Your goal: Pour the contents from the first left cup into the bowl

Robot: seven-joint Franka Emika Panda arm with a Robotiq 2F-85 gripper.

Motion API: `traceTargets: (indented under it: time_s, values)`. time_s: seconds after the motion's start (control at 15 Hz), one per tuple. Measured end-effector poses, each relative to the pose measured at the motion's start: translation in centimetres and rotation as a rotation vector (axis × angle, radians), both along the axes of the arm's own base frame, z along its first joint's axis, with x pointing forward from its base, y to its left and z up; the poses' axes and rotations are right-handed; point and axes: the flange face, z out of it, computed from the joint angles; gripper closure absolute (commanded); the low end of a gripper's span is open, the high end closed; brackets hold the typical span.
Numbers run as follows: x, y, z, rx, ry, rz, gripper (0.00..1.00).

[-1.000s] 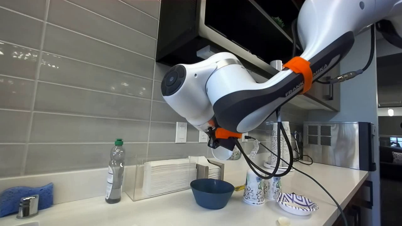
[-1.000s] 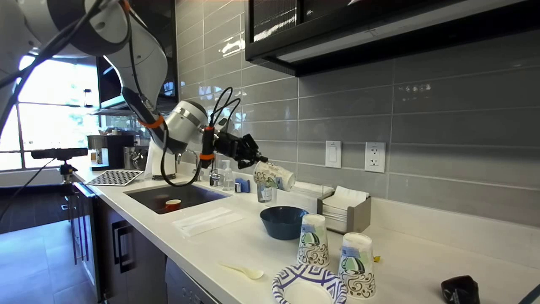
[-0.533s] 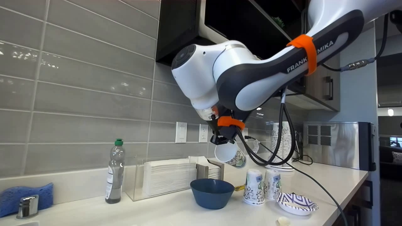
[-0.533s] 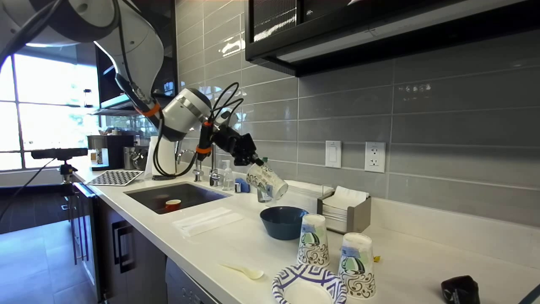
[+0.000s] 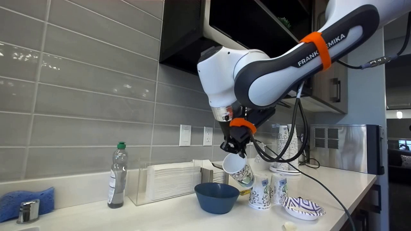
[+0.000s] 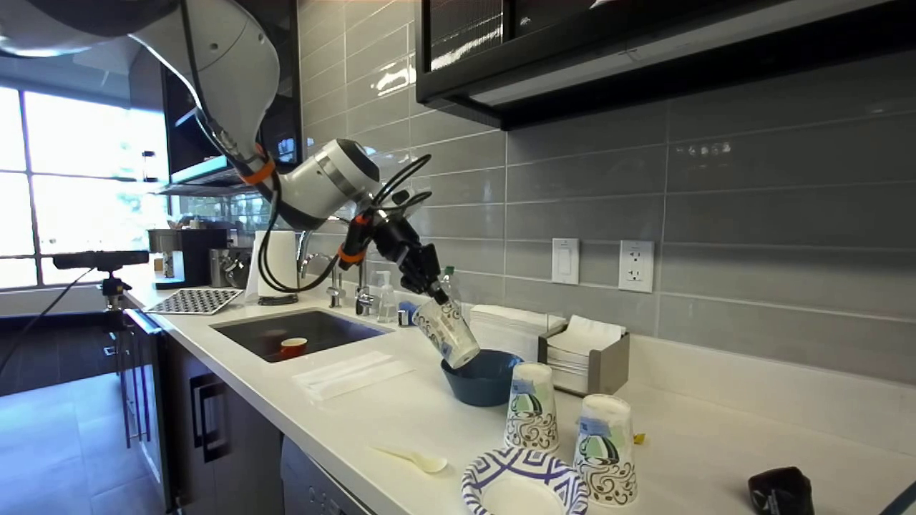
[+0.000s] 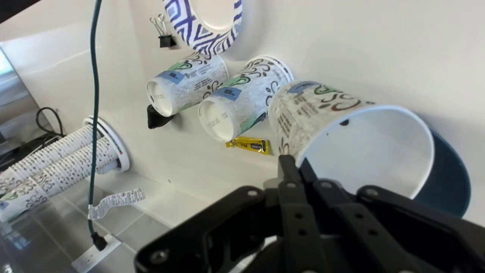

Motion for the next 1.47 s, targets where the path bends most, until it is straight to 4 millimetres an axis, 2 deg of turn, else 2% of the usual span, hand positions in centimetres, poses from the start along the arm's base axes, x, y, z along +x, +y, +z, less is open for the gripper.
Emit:
traceTargets:
  time_s: [0.47,0.93,1.0,1.47]
  values:
    - [-1.4,-2.2,-1.3,0.110,0.009,-0.052,0.99]
    - [-3.2,-2.9,-2.8,0.218,0.006,-0.073,0.99]
    - [-3.6,-3.2,-3.0,0.218,0.006,-0.088,0.97]
    - [-3.6,-3.0,-3.3,0.225,0.006,-0.085,0.99]
